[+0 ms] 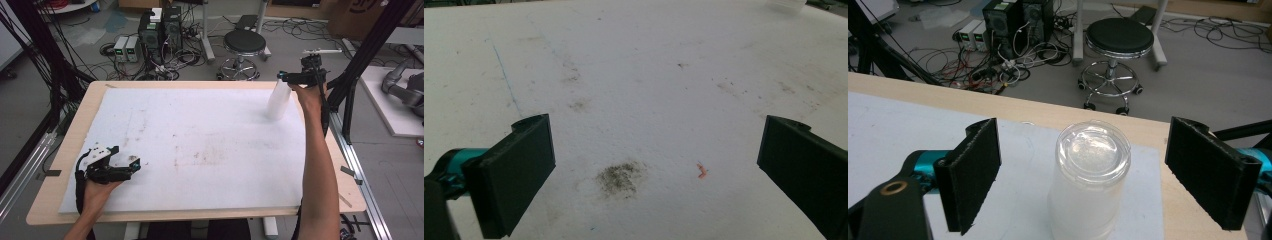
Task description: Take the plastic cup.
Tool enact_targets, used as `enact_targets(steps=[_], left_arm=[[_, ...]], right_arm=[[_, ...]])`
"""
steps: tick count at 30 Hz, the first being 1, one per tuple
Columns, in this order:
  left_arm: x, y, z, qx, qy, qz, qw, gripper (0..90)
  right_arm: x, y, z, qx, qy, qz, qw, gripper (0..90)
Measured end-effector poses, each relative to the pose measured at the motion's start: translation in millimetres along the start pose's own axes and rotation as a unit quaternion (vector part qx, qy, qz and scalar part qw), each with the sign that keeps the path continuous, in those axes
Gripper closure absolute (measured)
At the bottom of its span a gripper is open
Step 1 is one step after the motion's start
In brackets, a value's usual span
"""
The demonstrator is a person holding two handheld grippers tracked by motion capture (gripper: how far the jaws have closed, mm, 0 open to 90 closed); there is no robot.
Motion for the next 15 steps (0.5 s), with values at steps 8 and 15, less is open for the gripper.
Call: enact_targets(steps=[8, 15], left_arm=[[0.1, 0.1, 0.0, 0.000, 0.001, 0.001, 1.0000, 1.9], [0.8, 0.7, -0.2, -0.003, 0.005, 0.001, 1.0000, 1.9]], right_arm=[[8.6, 21.5, -3.7, -0.009, 0.025, -0.013, 0.9996, 14.8], [14.6, 39.2, -7.3, -0.014, 0.031, -0.023, 0.9992, 15.9]])
Point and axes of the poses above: each handheld gripper's, and its own axes: y roughly forward along the jaws, z roughly out of its top, x roughly to its right, the point moved 9 cm from there along y, roughly forward along the jaws, and after that the axes turned 8 degrees about y, right-handed, at the moved point
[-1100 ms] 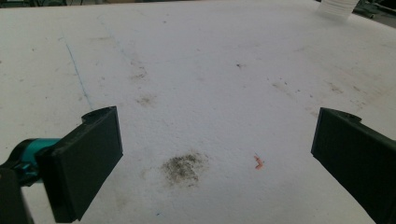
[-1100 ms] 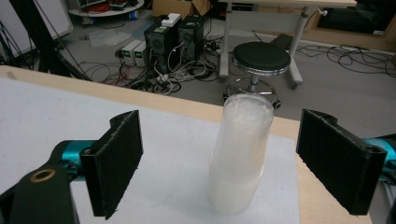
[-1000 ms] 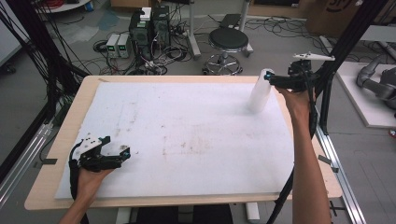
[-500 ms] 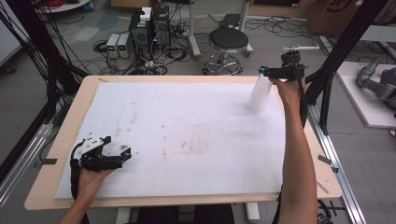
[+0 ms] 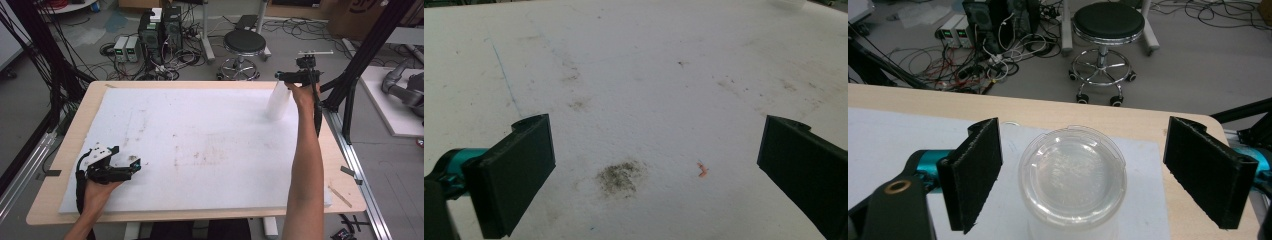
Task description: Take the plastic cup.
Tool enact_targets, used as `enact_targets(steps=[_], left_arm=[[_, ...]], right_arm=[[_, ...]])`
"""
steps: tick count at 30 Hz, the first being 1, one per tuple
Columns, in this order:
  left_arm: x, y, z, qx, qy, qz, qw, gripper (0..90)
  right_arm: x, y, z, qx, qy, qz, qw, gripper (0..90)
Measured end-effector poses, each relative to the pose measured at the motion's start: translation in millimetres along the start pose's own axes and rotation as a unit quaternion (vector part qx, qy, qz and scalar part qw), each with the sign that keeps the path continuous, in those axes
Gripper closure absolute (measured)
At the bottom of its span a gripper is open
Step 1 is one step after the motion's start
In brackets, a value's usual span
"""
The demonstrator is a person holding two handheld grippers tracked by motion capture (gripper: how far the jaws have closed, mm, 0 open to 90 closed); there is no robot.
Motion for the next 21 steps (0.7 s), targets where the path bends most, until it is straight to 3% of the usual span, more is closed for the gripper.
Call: enact_targets(steps=[11, 21], left_arm=[[0.1, -0.3, -0.1, 0.000, 0.002, 0.001, 1.0000, 1.9], [0.1, 0.0, -0.2, -0.002, 0.002, 0.003, 1.0000, 1.9]], right_arm=[[-2.9, 15.7, -5.2, -0.013, -0.003, -0.002, 0.9999, 15.9], [1.4, 26.0, -16.5, -0.052, 0.000, -0.007, 0.9986, 15.9]])
Point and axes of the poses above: each handheld gripper's, and its own axes: y roughly forward along the jaws, z roughly out of its top, x roughly to its right, the point moved 9 cm from there along y, roughly forward along the jaws, and after that the axes turned 8 degrees about y, right-handed, at the moved point
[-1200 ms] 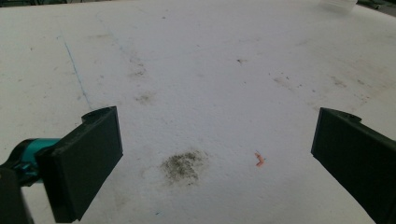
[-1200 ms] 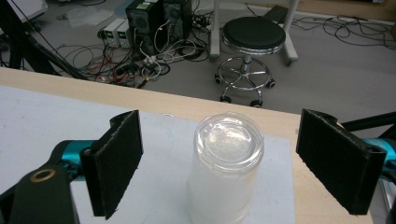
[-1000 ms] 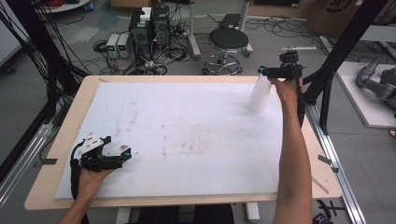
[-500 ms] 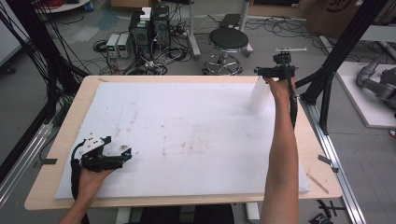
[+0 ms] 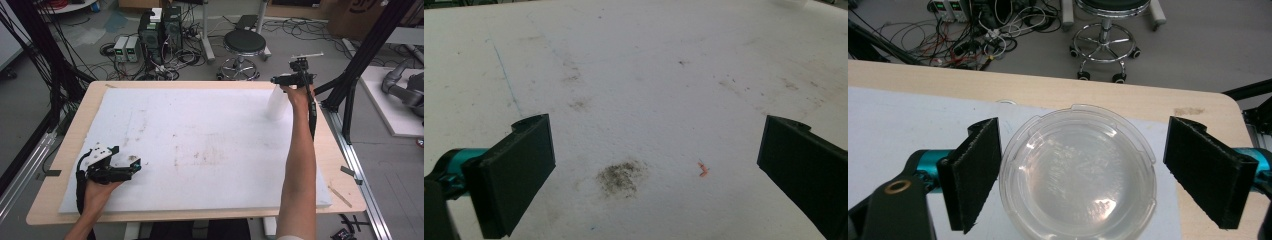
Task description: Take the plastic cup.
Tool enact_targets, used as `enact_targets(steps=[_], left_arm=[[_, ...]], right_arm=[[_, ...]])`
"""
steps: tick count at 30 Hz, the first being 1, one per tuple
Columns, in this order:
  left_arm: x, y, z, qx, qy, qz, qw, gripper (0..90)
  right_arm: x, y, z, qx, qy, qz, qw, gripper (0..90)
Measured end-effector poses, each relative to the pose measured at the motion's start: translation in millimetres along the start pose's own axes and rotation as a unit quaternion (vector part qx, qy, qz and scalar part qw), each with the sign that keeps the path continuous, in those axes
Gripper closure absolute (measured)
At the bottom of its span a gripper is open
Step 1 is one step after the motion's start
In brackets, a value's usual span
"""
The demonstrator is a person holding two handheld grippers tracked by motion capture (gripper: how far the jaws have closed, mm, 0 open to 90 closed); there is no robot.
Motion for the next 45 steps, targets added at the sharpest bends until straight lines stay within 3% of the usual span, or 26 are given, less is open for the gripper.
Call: enact_targets(steps=[20, 27, 31, 45], left_arm=[[0.8, 0.4, -0.1, -0.002, 0.003, 0.001, 1.0000, 1.9], [0.7, 0.6, -0.2, -0.003, 0.004, 0.002, 1.0000, 1.9], [1.0, 0.7, -0.2, -0.004, 0.006, 0.001, 1.0000, 1.9], [2.0, 1.1, -0.5, -0.007, 0.012, 0.002, 0.9999, 1.9]], right_arm=[[-0.3, 3.6, -4.9, -0.019, -0.011, -0.011, 0.9997, 27.2], [-2.1, 2.6, -6.8, -0.030, -0.017, -0.008, 0.9994, 37.1], [-2.9, 2.8, -6.5, -0.028, -0.023, -0.009, 0.9993, 38.1], [-2.4, 1.0, -6.7, -0.030, -0.013, -0.005, 0.9994, 38.5]])
Point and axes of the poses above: each handheld gripper's, and its own axes: y roughly forward along the jaws, z roughly out of its top, x roughly to its right, the point moved 9 cm from there along y, roughly forward along the jaws, and after that the axes turned 8 degrees about y, right-handed, at the moved point
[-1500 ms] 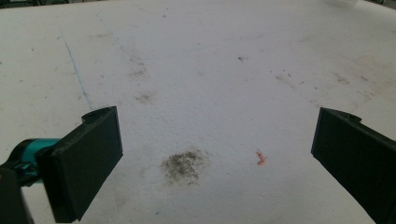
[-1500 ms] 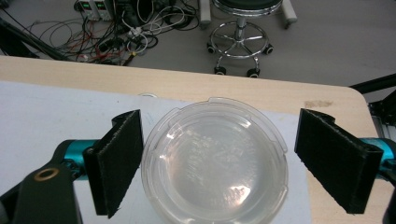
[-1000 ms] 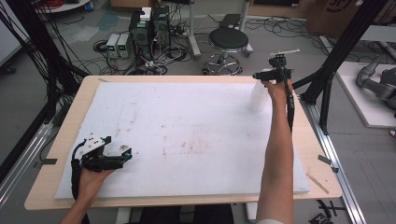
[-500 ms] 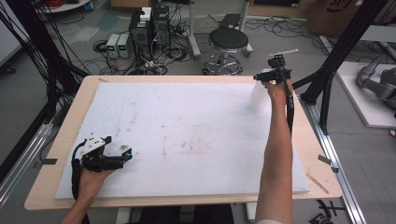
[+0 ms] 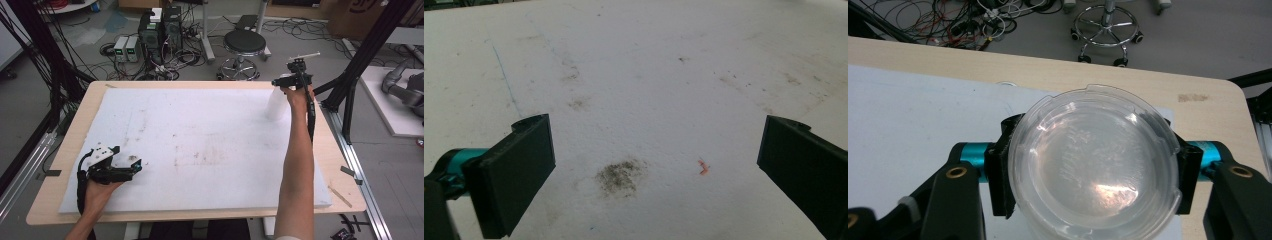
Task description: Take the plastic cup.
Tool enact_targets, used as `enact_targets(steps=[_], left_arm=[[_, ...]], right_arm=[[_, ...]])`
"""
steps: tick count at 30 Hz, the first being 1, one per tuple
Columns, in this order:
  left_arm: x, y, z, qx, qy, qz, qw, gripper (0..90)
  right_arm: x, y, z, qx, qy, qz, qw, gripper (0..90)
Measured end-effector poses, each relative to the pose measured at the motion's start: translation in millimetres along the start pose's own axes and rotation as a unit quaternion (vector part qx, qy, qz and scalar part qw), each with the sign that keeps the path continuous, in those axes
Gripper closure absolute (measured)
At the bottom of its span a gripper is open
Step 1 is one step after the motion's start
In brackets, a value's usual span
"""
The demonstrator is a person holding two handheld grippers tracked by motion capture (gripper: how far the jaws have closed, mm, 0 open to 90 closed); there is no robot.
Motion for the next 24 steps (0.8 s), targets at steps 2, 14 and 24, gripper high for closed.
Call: enact_targets(steps=[2, 14, 24], left_arm=[[0.3, 0.3, 0.0, 0.000, 0.003, 0.000, 1.0000, 1.9], [0.7, 0.6, -0.5, -0.005, 0.006, -0.001, 1.0000, 1.9], [0.9, 1.0, -0.4, -0.005, 0.005, 0.001, 1.0000, 1.9]], right_arm=[[0.3, -0.6, -0.4, -0.002, 0.001, 0.001, 1.0000, 38.8], [0.3, -5.8, 3.8, 0.008, 0.001, 0.006, 0.9999, 39.5], [-5.6, -22.8, 24.2, 0.021, -0.007, 0.007, 0.9997, 40.7]])
Point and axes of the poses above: each handheld gripper's, and its own axes: y roughly forward along the jaws, z roughly out of its top, x roughly to its right, the point moved 9 cm from there along y, roughly forward along the jaws, and after that the axes turned 8 degrees about y, right-handed, at the moved point
